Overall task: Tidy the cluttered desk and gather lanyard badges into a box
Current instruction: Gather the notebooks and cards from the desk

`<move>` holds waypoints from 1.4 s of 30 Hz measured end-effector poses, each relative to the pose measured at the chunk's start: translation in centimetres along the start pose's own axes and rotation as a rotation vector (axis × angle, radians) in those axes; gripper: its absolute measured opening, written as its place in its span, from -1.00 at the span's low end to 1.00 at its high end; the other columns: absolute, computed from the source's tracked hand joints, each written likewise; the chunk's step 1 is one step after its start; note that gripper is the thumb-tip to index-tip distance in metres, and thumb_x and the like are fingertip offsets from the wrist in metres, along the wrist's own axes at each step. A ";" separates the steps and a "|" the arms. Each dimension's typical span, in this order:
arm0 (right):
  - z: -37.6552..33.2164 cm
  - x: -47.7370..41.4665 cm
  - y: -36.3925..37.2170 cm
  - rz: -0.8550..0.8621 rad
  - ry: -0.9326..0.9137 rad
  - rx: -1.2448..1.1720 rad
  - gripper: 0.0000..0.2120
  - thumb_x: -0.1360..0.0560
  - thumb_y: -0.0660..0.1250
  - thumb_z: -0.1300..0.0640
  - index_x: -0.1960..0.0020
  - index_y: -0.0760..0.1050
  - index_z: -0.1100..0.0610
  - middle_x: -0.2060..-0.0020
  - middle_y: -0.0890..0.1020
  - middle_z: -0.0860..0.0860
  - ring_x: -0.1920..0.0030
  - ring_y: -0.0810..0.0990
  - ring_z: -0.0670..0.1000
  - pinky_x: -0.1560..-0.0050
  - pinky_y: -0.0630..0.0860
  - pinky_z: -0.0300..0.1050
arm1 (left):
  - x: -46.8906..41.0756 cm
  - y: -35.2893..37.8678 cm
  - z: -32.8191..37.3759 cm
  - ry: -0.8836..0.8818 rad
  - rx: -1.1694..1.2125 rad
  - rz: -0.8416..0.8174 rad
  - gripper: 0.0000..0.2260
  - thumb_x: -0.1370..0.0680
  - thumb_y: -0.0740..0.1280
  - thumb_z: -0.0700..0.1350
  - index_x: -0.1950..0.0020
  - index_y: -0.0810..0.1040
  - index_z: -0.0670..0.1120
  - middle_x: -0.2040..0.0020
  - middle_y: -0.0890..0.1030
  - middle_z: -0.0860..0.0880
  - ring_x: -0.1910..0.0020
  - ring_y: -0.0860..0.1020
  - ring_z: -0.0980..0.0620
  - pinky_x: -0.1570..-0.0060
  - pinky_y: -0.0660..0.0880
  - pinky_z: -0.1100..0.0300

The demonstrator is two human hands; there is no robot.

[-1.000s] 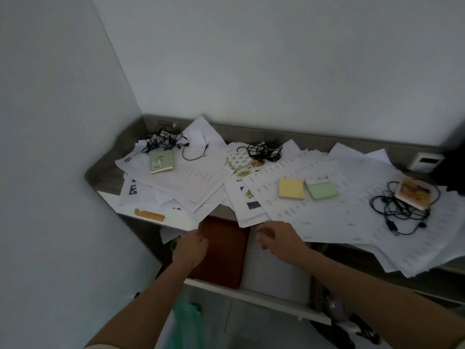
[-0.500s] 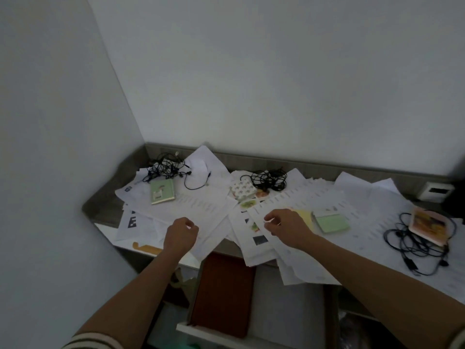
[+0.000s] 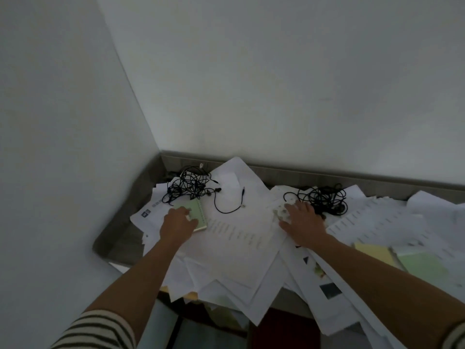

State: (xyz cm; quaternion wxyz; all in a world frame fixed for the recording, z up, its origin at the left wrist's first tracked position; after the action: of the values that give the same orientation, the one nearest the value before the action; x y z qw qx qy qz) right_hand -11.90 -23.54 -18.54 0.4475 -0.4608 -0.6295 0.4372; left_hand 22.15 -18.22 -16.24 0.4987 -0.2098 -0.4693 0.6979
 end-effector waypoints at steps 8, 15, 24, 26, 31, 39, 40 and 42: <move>1.0 -2.0 1.0 0.083 0.066 -0.042 -0.56 -0.51 0.26 -0.20 -0.34 0.43 -0.08 -0.42 0.34 0.03 -0.36 0.27 0.13 -0.28 0.31 0.09 | -6.8 1.4 0.1 0.075 -0.095 -0.281 -0.14 -0.28 0.60 0.05 -0.48 0.29 -0.09 -0.36 0.45 -0.09 -0.28 0.48 -0.09 -0.26 0.46 -0.05; 1.1 -3.3 0.2 0.075 0.176 -0.010 -0.29 -0.34 0.39 -0.30 -0.39 0.28 -0.07 -0.30 0.43 0.05 -0.31 0.31 0.13 -0.19 0.38 0.05 | -7.9 0.8 0.4 0.141 -0.202 -0.179 -0.27 -0.17 0.60 0.22 -0.24 0.47 -0.02 -0.15 0.57 -0.01 -0.13 0.57 -0.05 -0.12 0.54 -0.02; 1.1 -3.7 -0.6 0.045 0.231 0.087 -0.01 -0.21 0.40 -0.45 -0.44 0.17 0.06 -0.32 0.38 0.17 -0.31 0.31 0.19 -0.18 0.39 0.09 | -5.6 -1.5 3.0 0.227 -0.015 -0.028 -0.70 -0.36 0.55 -0.02 0.01 0.58 -0.09 -0.04 0.51 -0.08 0.11 0.56 -0.02 0.12 0.53 0.09; 0.8 -3.1 -0.4 0.126 0.184 0.114 -0.05 -0.27 0.36 -0.44 -0.44 0.17 0.07 -0.31 0.42 0.14 -0.30 0.33 0.18 -0.20 0.37 0.09 | -4.1 -1.6 3.8 0.266 -0.021 0.006 -0.68 -0.39 0.53 -0.03 -0.09 0.58 -0.07 -0.11 0.44 -0.04 -0.02 0.50 -0.01 0.01 0.51 0.06; 1.2 -1.6 -1.1 0.221 0.121 -0.005 -0.35 -0.50 0.31 -0.14 -0.50 0.17 -0.02 -0.23 0.55 0.08 -0.27 0.38 0.13 -0.22 0.33 0.05 | -1.4 -3.3 6.3 0.387 0.142 0.111 -0.87 -0.49 0.42 -0.09 0.15 0.46 0.03 0.14 0.57 0.03 0.16 0.56 -0.01 0.21 0.53 0.10; 6.0 1.7 -6.6 0.223 0.284 -0.896 -0.54 -0.49 0.37 0.28 -0.36 0.40 0.11 -0.14 0.58 0.13 -0.05 0.58 0.13 0.03 0.57 0.02 | 2.3 3.7 10.3 -0.146 1.023 -0.371 -0.91 -0.62 0.25 -0.21 -0.10 0.46 -0.20 -0.13 0.59 -0.27 0.03 0.60 -0.19 -0.04 0.57 -0.16; 6.5 2.0 -6.6 0.143 0.365 -1.148 -0.59 -0.47 0.42 0.28 -0.29 0.45 0.15 -0.10 0.60 0.14 -0.02 0.61 0.14 0.09 0.62 0.04 | 3.1 5.1 10.6 -0.176 1.058 -0.433 -0.89 -0.63 0.21 -0.22 -0.13 0.46 -0.21 -0.14 0.58 -0.27 0.01 0.59 -0.20 -0.01 0.57 -0.15; 8.0 3.8 -6.6 -0.009 0.462 -1.443 -0.67 -0.45 0.46 0.23 -0.19 0.52 0.19 -0.04 0.65 0.16 0.05 0.66 0.11 0.19 0.62 -0.04 | 5.0 8.1 12.3 -0.214 1.124 -0.576 -0.82 -0.64 0.16 -0.24 -0.20 0.46 -0.23 -0.18 0.57 -0.27 -0.04 0.58 -0.22 0.04 0.57 -0.10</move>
State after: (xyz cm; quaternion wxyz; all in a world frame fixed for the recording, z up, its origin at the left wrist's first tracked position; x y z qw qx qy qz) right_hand -21.56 -22.19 -13.29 0.1571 -0.7166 -0.6516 -0.1927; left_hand 6.66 -19.70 -16.61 0.6505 0.2890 -0.1163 0.6926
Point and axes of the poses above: each hand's wrist, its own x-axis away from the middle knuckle, its own y-axis out of the palm, z = x × y, the point moved 5 cm from there along -x, towards the middle knuckle
